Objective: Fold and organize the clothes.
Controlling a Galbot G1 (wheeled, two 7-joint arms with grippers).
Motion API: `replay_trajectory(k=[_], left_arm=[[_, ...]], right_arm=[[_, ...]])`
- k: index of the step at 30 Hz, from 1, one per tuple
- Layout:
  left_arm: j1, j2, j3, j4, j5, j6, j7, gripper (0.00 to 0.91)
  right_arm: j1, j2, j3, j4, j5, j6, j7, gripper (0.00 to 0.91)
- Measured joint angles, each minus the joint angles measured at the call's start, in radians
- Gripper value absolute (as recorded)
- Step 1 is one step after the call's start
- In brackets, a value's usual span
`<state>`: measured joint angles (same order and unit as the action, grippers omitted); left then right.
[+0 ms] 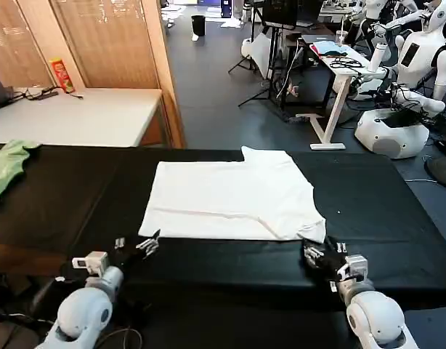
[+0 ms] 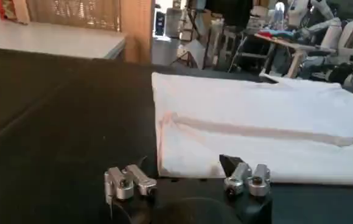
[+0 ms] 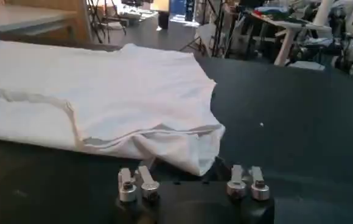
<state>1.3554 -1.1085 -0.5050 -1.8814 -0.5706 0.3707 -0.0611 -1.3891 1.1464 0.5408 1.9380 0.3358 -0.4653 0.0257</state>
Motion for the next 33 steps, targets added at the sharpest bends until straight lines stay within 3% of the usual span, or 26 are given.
replay_trajectory(k=[6, 14, 30, 31, 33], left_arm=[[0.005, 0.003, 0.000, 0.003, 0.017, 0.001, 0.003, 0.000], [0.050, 0.030, -0.015, -0.043, 0.056, 0.028, -0.020, 0.000], [0.395, 0.107, -0.149, -0.303, 0.090, 0.057, -0.024, 0.000], [0.409, 0.108, -0.155, -0.312, 0.090, 0.059, -0.025, 0.878], [0.428, 0.107, -0.167, -0.328, 0.088, 0.062, -0.026, 0.878]], right_arm=[[-0.016, -0.005, 0.002, 0.014, -0.001, -0.004, 0.002, 0.059], [-0.088, -0.025, 0.029, 0.091, 0.000, -0.075, 0.025, 0.059], [-0.347, -0.015, 0.103, 0.299, -0.045, -0.142, 0.019, 0.068], [-0.354, -0.013, 0.103, 0.308, -0.053, -0.145, 0.018, 0.878], [-0.368, -0.010, 0.104, 0.326, -0.074, -0.152, 0.010, 0.878]])
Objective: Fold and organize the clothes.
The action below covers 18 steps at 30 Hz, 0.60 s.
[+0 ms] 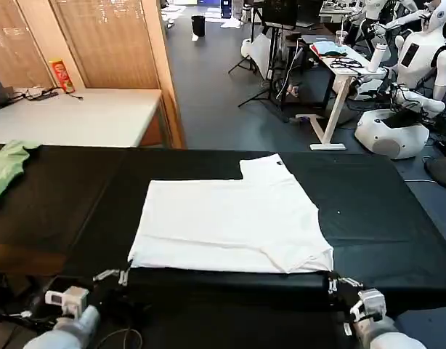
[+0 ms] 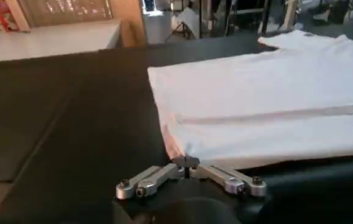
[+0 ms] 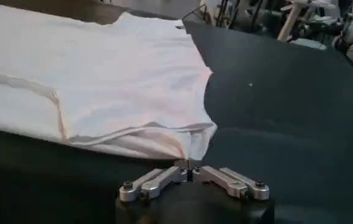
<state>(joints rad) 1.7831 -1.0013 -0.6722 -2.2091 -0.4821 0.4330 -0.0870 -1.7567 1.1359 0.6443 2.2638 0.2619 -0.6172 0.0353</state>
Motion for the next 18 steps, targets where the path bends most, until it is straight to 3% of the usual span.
replay_trajectory(k=[6, 10, 14, 18], left_arm=[[0.035, -0.009, -0.017, -0.039, -0.001, 0.041, -0.033, 0.878], [0.069, -0.005, -0.043, -0.081, -0.005, 0.085, -0.032, 0.878], [0.077, 0.003, -0.081, -0.131, -0.061, 0.085, -0.022, 0.878], [-0.019, 0.015, -0.076, -0.126, -0.146, 0.067, -0.050, 0.878]], right_arm=[[-0.050, -0.005, 0.024, 0.068, -0.020, -0.046, 0.005, 0.878], [-0.067, -0.010, 0.047, 0.122, 0.001, -0.046, 0.006, 0.878], [-0.011, -0.024, 0.062, 0.130, 0.078, 0.016, 0.039, 0.878], [0.155, -0.041, 0.034, 0.052, 0.135, 0.057, 0.078, 0.878]])
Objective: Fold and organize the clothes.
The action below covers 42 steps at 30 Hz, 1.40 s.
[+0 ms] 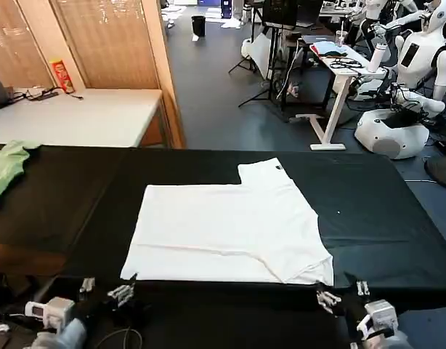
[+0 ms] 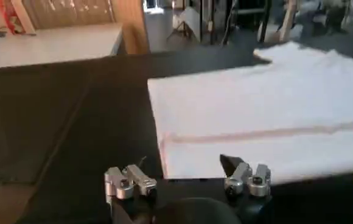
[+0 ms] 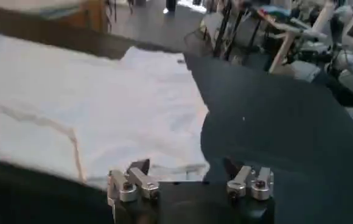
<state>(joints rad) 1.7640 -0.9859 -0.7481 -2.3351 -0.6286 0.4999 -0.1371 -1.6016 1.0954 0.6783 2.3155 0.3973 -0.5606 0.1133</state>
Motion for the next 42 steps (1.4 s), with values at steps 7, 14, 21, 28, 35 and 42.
replay_trajectory(k=[7, 14, 21, 28, 35, 42], left_arm=[[-0.329, 0.057, 0.096, 0.151, -0.129, 0.016, -0.026, 0.878], [-0.631, 0.117, 0.260, 0.384, -0.187, 0.041, -0.032, 0.878], [-0.887, 0.085, 0.429, 0.631, -0.204, 0.078, -0.014, 0.878], [-1.040, 0.054, 0.522, 0.805, -0.221, 0.120, 0.008, 0.878], [-1.093, 0.021, 0.563, 0.889, -0.216, 0.140, 0.017, 0.878], [-1.129, -0.008, 0.592, 0.945, -0.159, 0.115, 0.033, 0.878]], right_arm=[[0.383, -0.009, -0.148, -0.244, 0.018, 0.002, 0.040, 0.878], [0.702, 0.019, -0.319, -0.537, 0.023, 0.016, 0.064, 0.878], [0.923, 0.065, -0.439, -0.800, 0.029, 0.007, 0.058, 0.878], [1.057, 0.103, -0.499, -0.992, 0.040, -0.050, 0.051, 0.878], [1.137, 0.143, -0.528, -1.136, 0.036, -0.042, 0.039, 0.878], [1.165, 0.170, -0.537, -1.216, 0.022, -0.032, 0.021, 0.878]])
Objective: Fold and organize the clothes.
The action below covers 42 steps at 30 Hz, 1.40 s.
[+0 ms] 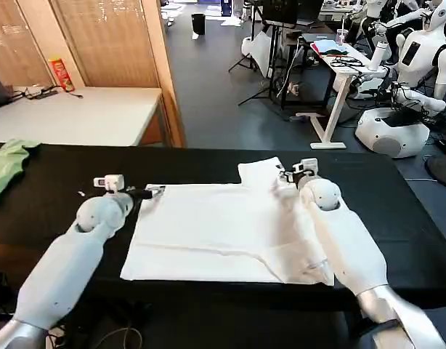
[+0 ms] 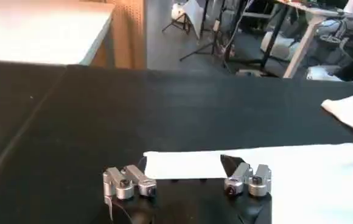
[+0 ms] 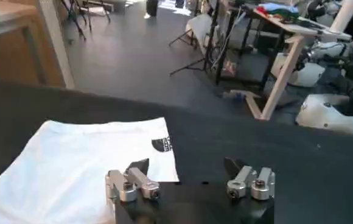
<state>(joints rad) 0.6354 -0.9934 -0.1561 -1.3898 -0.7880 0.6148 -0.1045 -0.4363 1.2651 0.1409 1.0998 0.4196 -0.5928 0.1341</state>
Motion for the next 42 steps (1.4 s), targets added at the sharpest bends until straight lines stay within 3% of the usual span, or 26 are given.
replay_trajectory(k=[7, 9, 10, 11, 12, 13, 15, 18, 19, 20, 23, 26, 34, 42], left_arm=[[-0.042, -0.033, 0.002, 0.077, 0.007, -0.009, 0.004, 0.878], [-0.049, -0.040, 0.001, 0.097, 0.006, -0.008, 0.006, 0.770], [-0.051, -0.043, 0.000, 0.105, 0.004, -0.007, 0.007, 0.712], [-0.052, -0.046, -0.001, 0.112, 0.002, -0.006, 0.009, 0.536], [-0.052, -0.047, -0.002, 0.117, 0.002, -0.006, 0.012, 0.254], [-0.052, -0.047, -0.002, 0.121, 0.002, -0.005, 0.015, 0.156], [-0.050, -0.047, -0.003, 0.124, 0.002, -0.005, 0.016, 0.127], [-0.049, -0.048, -0.004, 0.131, 0.004, -0.004, 0.016, 0.088], [-0.048, -0.048, -0.004, 0.134, 0.005, -0.004, 0.016, 0.088], [-0.047, -0.049, -0.005, 0.136, 0.007, -0.004, 0.016, 0.068], [-0.044, -0.048, -0.007, 0.136, 0.008, -0.003, 0.017, 0.039], [-0.043, -0.047, -0.009, 0.134, 0.011, -0.002, 0.019, 0.020], [-0.028, -0.028, -0.030, 0.093, 0.009, -0.002, 0.021, 0.010], [0.040, 0.045, -0.081, -0.050, -0.037, 0.002, 0.015, 0.010]], right_arm=[[0.002, 0.008, -0.001, -0.029, -0.005, 0.006, -0.012, 0.878], [0.002, 0.009, -0.002, -0.033, -0.005, 0.008, -0.015, 0.878], [0.002, 0.009, -0.002, -0.035, -0.005, 0.010, -0.016, 0.878], [0.002, 0.009, -0.001, -0.038, -0.005, 0.012, -0.017, 0.878], [0.002, 0.009, -0.001, -0.041, -0.005, 0.014, -0.017, 0.878], [0.002, 0.009, -0.001, -0.044, -0.005, 0.015, -0.019, 0.878], [0.002, 0.009, 0.001, -0.049, -0.005, 0.017, -0.024, 0.858], [0.002, 0.012, 0.002, -0.051, -0.004, 0.017, -0.032, 0.527], [0.000, 0.012, 0.003, -0.049, -0.004, 0.017, -0.035, 0.478], [-0.003, 0.013, 0.003, -0.046, -0.004, 0.017, -0.037, 0.273], [-0.009, 0.014, 0.003, -0.038, -0.005, 0.017, -0.046, 0.059], [-0.016, 0.013, 0.012, -0.029, -0.010, 0.039, -0.048, 0.000], [-0.057, -0.019, 0.049, 0.060, 0.056, 0.152, -0.043, 0.000], [-0.175, -0.100, 0.090, 0.285, 0.092, 0.123, -0.046, 0.000]])
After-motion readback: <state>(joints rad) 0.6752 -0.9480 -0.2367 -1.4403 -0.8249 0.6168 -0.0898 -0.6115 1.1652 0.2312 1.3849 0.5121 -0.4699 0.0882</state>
